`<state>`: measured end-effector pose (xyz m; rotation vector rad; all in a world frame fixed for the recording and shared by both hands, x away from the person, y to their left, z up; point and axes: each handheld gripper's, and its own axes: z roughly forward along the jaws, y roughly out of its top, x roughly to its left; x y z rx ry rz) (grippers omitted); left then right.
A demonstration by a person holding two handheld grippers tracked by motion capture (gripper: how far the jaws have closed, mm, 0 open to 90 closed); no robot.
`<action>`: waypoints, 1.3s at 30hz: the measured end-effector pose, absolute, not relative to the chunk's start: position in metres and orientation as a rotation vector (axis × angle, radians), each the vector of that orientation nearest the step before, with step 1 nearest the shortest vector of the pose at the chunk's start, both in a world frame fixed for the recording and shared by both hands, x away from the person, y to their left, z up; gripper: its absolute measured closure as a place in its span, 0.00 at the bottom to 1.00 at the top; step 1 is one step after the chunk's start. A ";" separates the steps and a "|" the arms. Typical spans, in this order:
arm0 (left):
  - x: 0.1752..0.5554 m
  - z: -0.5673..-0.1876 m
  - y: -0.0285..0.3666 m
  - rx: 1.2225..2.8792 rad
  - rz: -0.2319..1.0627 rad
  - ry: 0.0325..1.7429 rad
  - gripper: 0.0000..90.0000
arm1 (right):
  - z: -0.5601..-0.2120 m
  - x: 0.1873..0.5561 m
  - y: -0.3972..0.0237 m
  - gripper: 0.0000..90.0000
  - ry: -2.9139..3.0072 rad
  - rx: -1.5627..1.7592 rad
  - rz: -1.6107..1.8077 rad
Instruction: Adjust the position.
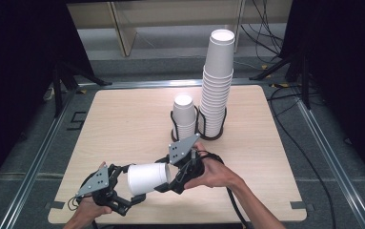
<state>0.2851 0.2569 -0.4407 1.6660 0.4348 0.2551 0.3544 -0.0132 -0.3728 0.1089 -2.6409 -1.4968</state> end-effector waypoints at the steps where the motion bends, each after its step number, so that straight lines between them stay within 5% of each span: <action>1: 0.284 -0.440 0.256 1.663 0.259 0.428 0.00 | -0.373 0.354 -0.013 0.27 -2.635 0.110 -1.493; 39: 0.284 -0.437 0.258 1.615 0.228 0.415 0.03 | -0.386 0.355 -0.009 0.27 -2.586 0.088 -1.466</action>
